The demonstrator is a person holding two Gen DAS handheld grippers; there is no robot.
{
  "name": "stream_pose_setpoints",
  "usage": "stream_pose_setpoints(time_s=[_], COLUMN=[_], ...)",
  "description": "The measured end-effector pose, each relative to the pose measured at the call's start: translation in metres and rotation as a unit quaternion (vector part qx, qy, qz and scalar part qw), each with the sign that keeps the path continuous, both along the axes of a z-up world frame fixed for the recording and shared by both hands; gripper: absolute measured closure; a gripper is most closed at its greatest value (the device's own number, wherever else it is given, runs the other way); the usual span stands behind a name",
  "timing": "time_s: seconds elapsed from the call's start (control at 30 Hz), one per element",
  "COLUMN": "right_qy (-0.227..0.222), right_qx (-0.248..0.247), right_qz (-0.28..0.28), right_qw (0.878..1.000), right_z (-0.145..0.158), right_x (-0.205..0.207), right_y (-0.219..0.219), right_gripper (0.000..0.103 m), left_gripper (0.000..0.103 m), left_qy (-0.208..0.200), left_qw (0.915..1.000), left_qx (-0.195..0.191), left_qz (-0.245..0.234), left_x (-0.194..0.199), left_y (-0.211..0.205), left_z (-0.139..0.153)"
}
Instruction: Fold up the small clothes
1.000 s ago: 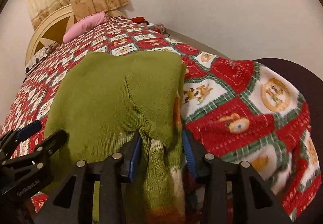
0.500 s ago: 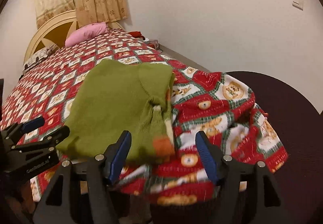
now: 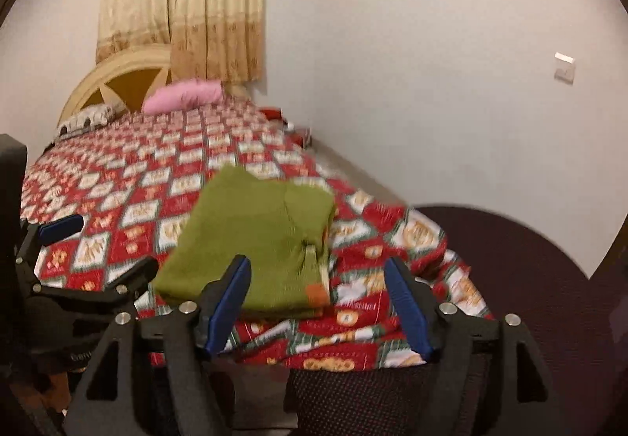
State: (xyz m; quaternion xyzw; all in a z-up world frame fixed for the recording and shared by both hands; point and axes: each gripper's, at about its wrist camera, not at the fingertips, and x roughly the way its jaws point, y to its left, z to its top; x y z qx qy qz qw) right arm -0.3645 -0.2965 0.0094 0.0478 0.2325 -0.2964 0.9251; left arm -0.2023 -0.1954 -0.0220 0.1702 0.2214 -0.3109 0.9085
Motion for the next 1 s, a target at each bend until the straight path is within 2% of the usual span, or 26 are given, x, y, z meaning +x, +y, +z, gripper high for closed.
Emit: stream_pose_setpoints(time_s=[0.1, 0.17, 0.33, 0.5, 0.63, 1.0], right_qy=[-0.021, -0.029, -0.046, -0.068, -0.072, -0.09], right_qx=[-0.029, -0.052, -0.084, -0.088, -0.093, -0.071], right_qz=[-0.002, -0.001, 0.004, 0.006, 0.003, -0.019], right_qw=[0.999, 0.998, 0.995, 0.994, 0.993, 0.993], right_z=[0.017, 0.025, 0.036, 0.047, 0.049, 0.05], right_x=[-0.01, -0.015, -0.027, -0.034, -0.038, -0.047], right_y=[0.012, 0.021, 0.035, 0.038, 0.038, 0.023], right_gripper=[0.029, 0.025, 0.023, 0.023, 0.023, 0.023], left_gripper=[0.0, 0.0, 0.0, 0.0, 0.0, 0.0], left_qy=[-0.011, -0.017, -0.041, -0.034, -0.048, -0.062], left_qw=[0.9997, 0.9994, 0.998, 0.9968, 0.9964, 0.9964], left_qx=[-0.022, -0.031, -0.049, -0.073, -0.067, -0.057], left_qz=[-0.001, -0.004, 0.006, 0.004, 0.018, 0.014], left_x=[-0.008, -0.012, -0.027, -0.031, -0.034, -0.041], left_y=[0.007, 0.01, 0.015, 0.021, 0.018, 0.016], left_z=[0.013, 0.02, 0.033, 0.039, 0.04, 0.042])
